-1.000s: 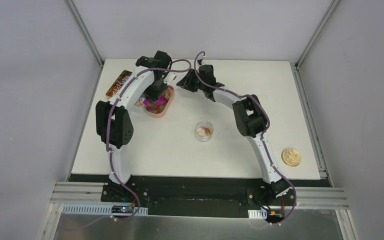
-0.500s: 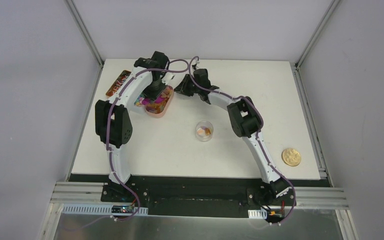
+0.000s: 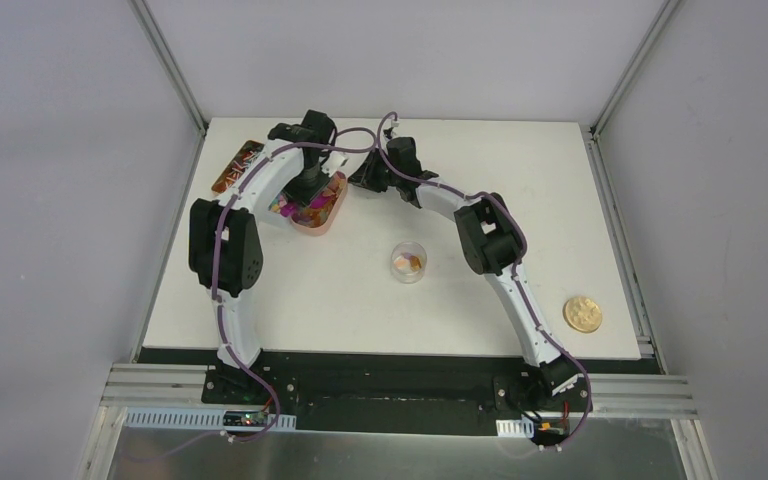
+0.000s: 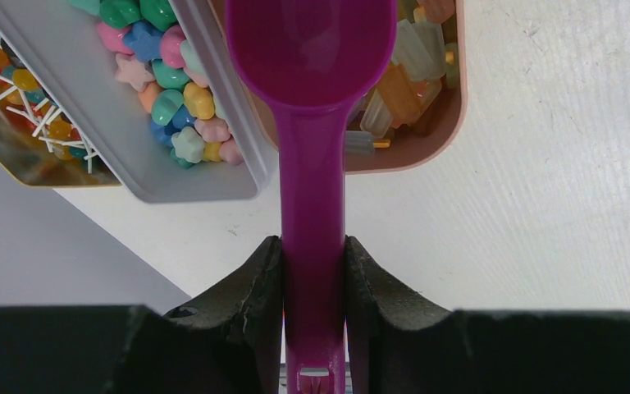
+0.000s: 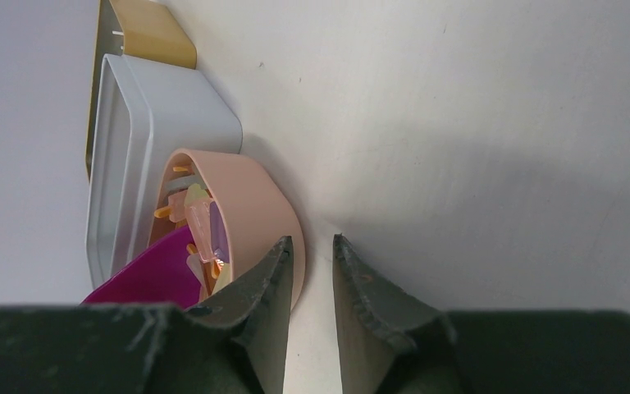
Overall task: Pack the candies
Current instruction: Scoop the fake candies from the storage box.
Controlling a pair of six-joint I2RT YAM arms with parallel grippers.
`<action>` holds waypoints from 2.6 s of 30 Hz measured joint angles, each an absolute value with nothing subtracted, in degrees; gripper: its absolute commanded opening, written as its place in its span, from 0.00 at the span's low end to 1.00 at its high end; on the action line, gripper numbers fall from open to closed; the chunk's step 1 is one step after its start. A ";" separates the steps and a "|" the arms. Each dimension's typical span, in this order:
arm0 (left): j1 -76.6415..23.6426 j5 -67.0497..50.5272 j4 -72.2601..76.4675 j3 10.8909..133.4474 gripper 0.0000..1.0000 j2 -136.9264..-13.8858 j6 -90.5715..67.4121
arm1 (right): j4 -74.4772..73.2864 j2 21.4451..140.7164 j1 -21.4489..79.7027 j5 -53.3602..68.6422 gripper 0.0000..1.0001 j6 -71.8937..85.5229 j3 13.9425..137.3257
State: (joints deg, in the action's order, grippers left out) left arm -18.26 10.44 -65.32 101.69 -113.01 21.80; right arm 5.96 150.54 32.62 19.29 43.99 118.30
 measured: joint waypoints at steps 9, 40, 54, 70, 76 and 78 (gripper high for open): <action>-17.89 10.39 -63.70 100.33 0.00 -112.12 23.16 | 6.02 150.54 32.62 19.35 0.27 43.94 118.30; -17.89 8.86 -57.30 93.51 0.00 -109.19 24.99 | 6.22 150.56 32.60 18.92 0.25 43.88 118.30; -17.63 9.28 -55.72 92.07 0.00 -108.33 29.61 | 6.22 150.56 32.60 18.94 0.25 43.83 118.30; -17.41 7.53 -57.08 93.86 0.00 -109.49 21.61 | 6.15 150.56 32.60 18.90 0.24 43.44 118.30; -17.41 8.25 -54.17 90.32 0.00 -109.06 21.61 | 6.15 150.56 32.60 18.90 0.25 43.33 118.28; -17.41 8.19 -52.16 89.58 0.00 -109.06 21.63 | 6.15 150.56 32.60 18.94 0.25 43.29 118.28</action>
